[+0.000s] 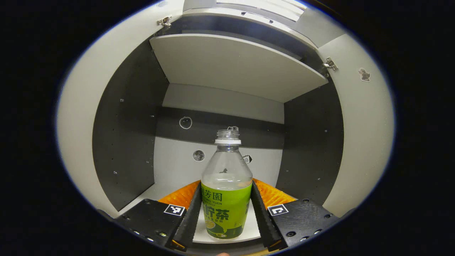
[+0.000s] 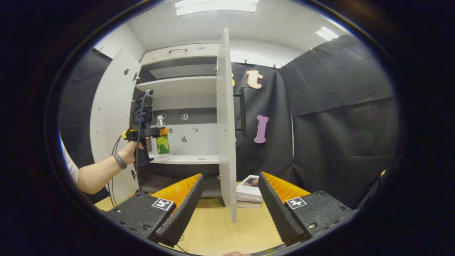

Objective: Grasp the bottle in the cabinet with the left hand and place it on the coaster, then close the right door with the right hand and the left door with the left hand.

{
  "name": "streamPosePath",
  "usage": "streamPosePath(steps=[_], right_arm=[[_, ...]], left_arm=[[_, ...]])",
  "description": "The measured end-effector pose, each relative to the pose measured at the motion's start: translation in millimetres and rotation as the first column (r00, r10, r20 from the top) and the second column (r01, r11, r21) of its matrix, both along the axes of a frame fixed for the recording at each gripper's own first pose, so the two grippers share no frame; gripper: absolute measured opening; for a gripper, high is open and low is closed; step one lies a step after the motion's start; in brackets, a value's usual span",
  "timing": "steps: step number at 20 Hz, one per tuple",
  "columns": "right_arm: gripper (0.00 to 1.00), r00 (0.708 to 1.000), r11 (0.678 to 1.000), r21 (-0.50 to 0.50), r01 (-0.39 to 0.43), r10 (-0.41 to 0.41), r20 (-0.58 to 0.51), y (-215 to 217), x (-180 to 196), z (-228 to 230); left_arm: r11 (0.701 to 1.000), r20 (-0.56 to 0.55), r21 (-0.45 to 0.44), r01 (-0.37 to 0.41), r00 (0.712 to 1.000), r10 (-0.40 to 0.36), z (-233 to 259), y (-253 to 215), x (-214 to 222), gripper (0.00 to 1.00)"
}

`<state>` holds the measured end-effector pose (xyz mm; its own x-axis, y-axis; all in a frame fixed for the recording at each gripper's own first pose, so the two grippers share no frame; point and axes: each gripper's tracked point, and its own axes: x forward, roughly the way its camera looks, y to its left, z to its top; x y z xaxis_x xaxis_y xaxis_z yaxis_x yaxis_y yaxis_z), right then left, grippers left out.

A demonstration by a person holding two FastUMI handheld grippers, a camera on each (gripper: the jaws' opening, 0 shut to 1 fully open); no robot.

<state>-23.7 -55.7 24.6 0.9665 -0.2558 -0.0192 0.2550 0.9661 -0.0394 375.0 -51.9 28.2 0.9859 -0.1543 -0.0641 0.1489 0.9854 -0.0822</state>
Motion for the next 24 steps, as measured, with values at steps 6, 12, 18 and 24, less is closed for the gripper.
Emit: streamPosePath(steps=[6,12,18,24], right_arm=[[1.00,0.998,0.998,0.001,-0.066,0.066,0.013,11.5,-2.6,4.2],[1.00,0.989,0.990,0.002,-0.139,0.138,0.042,26.3,-16.0,13.0],[0.99,0.980,0.980,0.017,-0.197,0.196,0.046,37.5,-24.5,17.6],[0.99,0.957,0.958,0.026,-0.284,0.282,0.067,53.0,-30.9,37.8]], left_arm=[[1.000,0.022,-0.010,0.014,1.000,-0.014,18.7,-1.0,-50.0,0.70],[1.000,0.038,-0.016,0.000,0.999,0.001,13.1,6.8,-119.3,0.69],[1.000,0.031,0.011,0.020,0.999,-0.020,-14.3,-2.0,-189.0,0.69],[0.998,0.033,0.025,0.060,0.998,-0.061,-51.6,-26.2,-248.6,0.69]])
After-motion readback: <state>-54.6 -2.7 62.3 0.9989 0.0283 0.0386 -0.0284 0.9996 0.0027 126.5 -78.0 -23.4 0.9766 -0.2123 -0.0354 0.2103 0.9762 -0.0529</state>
